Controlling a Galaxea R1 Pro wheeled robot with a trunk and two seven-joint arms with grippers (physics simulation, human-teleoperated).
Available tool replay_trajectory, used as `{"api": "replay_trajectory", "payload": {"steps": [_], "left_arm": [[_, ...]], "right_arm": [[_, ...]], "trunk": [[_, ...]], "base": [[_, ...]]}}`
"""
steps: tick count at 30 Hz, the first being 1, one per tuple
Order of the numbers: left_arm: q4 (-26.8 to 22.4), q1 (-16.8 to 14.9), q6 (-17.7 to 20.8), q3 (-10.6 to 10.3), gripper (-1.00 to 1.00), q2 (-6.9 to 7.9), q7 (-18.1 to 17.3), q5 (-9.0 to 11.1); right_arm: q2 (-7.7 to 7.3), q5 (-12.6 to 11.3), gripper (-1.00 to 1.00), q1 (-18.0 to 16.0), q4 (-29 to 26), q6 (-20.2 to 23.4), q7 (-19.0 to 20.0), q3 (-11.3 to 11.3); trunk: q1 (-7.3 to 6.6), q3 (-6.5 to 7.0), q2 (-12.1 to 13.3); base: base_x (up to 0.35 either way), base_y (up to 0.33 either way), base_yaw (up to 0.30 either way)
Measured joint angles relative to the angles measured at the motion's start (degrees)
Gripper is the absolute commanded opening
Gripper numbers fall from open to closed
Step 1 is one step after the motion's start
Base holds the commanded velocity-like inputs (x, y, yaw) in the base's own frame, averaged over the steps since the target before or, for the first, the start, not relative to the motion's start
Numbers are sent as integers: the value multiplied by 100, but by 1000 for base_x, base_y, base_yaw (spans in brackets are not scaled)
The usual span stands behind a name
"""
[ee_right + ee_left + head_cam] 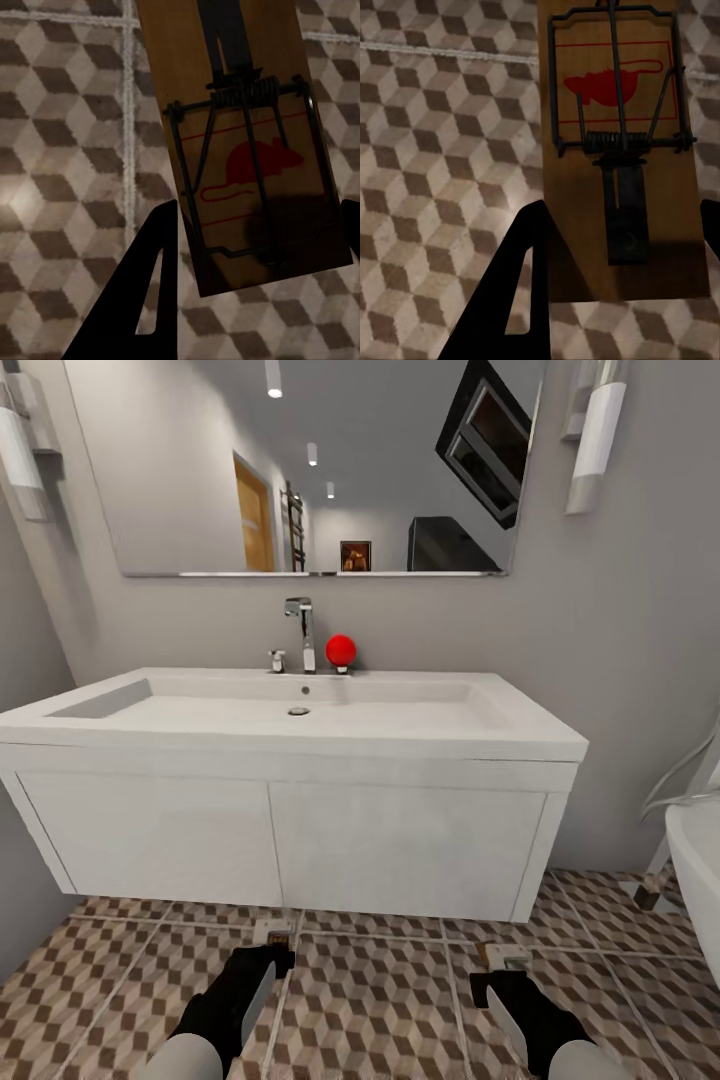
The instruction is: Take the four mousetraps from the cabinet in the bathroom and place them on the bathroom floor. Make sure all four end up on the same floor surface, and ensure that at least two of them are either under or directly next to the same bathroom sink.
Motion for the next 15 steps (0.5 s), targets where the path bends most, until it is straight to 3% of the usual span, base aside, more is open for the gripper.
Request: {"api": "replay_trajectory", "payload": {"steps": [15], "left_arm": [[55, 0, 22, 5, -100, 26, -11, 9]], "right_arm": [[-4, -22, -100, -3, -16, 17, 10, 12]], "trunk": [[39, -333, -20]], "base": [[0, 0, 0]]}}
